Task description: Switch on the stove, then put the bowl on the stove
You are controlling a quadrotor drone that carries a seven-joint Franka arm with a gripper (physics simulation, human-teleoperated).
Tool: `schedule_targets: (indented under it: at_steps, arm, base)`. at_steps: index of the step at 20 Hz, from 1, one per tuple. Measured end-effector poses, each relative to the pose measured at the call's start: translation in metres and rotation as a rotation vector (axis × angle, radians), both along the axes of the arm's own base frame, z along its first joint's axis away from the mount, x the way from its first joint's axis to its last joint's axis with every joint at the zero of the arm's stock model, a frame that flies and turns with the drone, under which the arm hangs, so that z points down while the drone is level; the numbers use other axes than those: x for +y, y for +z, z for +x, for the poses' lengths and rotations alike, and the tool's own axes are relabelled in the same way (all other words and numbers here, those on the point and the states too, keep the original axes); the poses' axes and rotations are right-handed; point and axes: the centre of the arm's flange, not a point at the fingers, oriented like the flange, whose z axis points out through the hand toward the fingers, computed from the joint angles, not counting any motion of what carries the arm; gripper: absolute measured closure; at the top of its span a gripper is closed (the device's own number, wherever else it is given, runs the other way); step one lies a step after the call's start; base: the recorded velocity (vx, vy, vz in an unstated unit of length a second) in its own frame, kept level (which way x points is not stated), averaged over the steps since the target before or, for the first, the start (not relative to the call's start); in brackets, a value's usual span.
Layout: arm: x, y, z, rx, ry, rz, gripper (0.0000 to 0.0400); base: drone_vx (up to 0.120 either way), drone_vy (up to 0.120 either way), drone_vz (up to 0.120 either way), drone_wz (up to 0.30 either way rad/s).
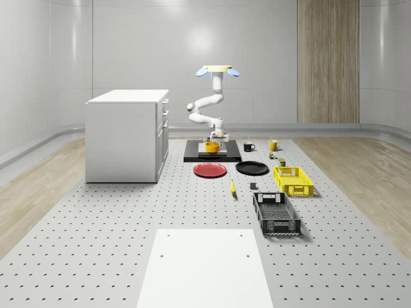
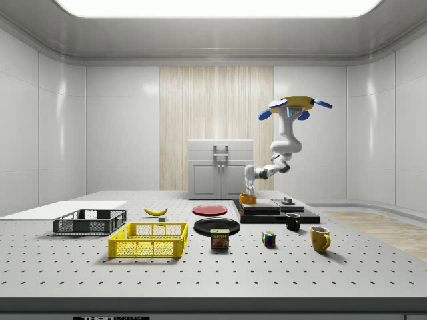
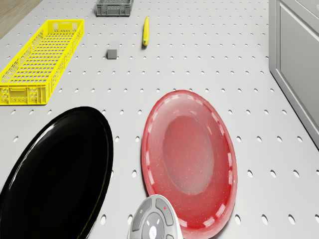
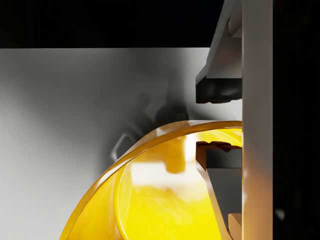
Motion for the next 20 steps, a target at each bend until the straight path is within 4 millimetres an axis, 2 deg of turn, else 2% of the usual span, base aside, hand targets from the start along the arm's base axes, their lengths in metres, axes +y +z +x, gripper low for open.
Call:
schedule_targets:
  at_steps: [9, 20]
  arm:
    - [0.0, -0.031, -0.003, 0.0, 0.0, 0.0, 0.0299]
    - [0.0, -0.043, -0.041, 0.0, 0.0, 0.0, 0.03]
  base:
    - [0.0, 0.0, 0.0, 0.0]
    - [0.0, 0.0, 0.0, 0.0]
